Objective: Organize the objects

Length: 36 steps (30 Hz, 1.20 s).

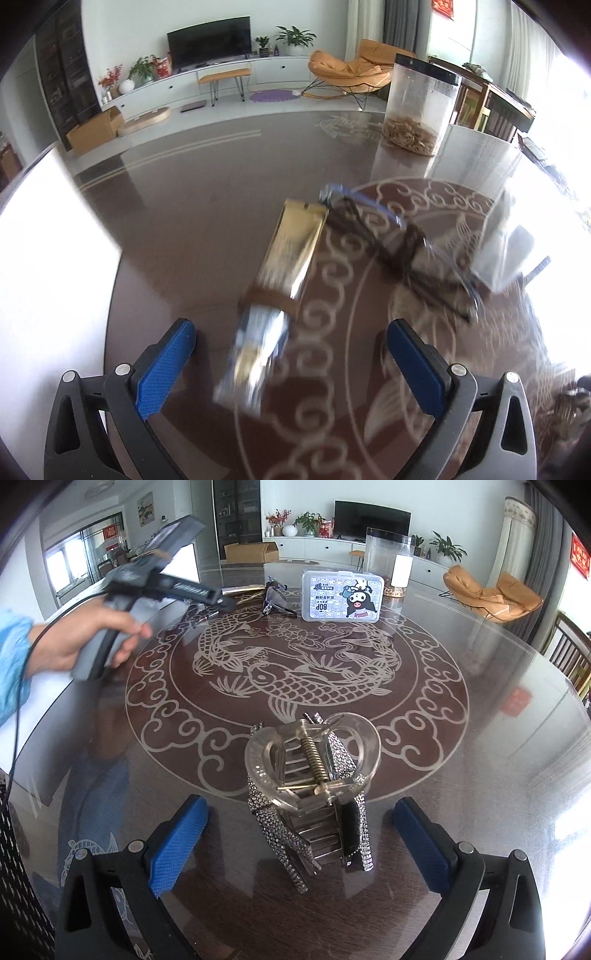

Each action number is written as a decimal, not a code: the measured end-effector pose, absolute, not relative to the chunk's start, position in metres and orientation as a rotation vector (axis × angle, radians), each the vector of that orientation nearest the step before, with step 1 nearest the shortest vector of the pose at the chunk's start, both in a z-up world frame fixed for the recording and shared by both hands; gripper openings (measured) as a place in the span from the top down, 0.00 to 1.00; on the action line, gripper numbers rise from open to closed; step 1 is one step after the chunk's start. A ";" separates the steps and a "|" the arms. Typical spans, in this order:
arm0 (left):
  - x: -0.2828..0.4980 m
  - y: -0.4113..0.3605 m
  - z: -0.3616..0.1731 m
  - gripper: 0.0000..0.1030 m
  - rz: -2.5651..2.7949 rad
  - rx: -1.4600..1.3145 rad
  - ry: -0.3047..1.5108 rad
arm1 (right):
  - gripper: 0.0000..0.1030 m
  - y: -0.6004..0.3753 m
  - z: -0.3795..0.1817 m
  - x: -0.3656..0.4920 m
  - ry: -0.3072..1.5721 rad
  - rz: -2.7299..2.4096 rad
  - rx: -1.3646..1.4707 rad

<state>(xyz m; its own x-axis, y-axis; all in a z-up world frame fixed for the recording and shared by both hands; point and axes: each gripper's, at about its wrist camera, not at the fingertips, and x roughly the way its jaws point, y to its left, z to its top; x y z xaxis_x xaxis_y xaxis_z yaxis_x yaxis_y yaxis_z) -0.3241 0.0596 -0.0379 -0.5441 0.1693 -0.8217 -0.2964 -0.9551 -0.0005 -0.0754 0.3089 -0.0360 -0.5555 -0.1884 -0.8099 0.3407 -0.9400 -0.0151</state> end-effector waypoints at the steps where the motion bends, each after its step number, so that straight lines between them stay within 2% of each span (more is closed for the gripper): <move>1: -0.329 0.062 -0.039 0.00 2.538 -1.328 0.202 | 0.02 0.309 -0.036 -0.075 0.245 -2.521 1.283; 5: -0.342 0.066 -0.039 0.00 2.550 -1.356 0.194 | 0.02 0.308 -0.036 -0.079 0.243 -2.520 1.283; 6: -0.342 0.066 -0.039 0.03 2.549 -1.358 0.198 | 0.02 0.308 -0.037 -0.079 0.242 -2.520 1.284; 7: -0.339 0.066 -0.038 0.14 2.562 -1.333 0.198 | 0.01 0.309 -0.036 -0.079 0.241 -2.520 1.284; 8: -0.333 0.066 -0.034 0.49 2.579 -1.276 0.199 | 0.01 0.309 -0.037 -0.079 0.241 -2.520 1.284; 9: -0.329 0.066 -0.032 0.73 2.596 -1.258 0.207 | 0.01 0.309 -0.037 -0.079 0.241 -2.520 1.284; 13: -0.305 0.067 -0.031 0.73 2.653 -1.277 0.221 | 0.01 0.309 -0.037 -0.079 0.242 -2.520 1.284; 17: -0.244 0.064 -0.031 0.74 2.736 -1.307 0.088 | 0.01 0.309 -0.037 -0.078 0.242 -2.520 1.284; 23: -0.132 0.082 -0.033 0.72 2.805 -1.338 0.051 | 0.01 0.309 -0.037 -0.078 0.243 -2.520 1.285; 25: -0.115 0.087 -0.034 0.54 2.809 -1.348 0.043 | 0.00 0.309 -0.038 -0.079 0.245 -2.522 1.287; 26: -0.113 0.088 -0.036 0.21 2.800 -1.366 0.043 | 0.00 0.310 -0.038 -0.079 0.245 -2.522 1.287; 27: -0.116 0.088 -0.040 0.00 2.766 -1.419 0.044 | 0.00 0.309 -0.038 -0.079 0.245 -2.522 1.287; 36: -0.123 0.094 -0.045 0.00 2.733 -1.421 0.043 | 0.00 0.310 -0.038 -0.079 0.246 -2.521 1.287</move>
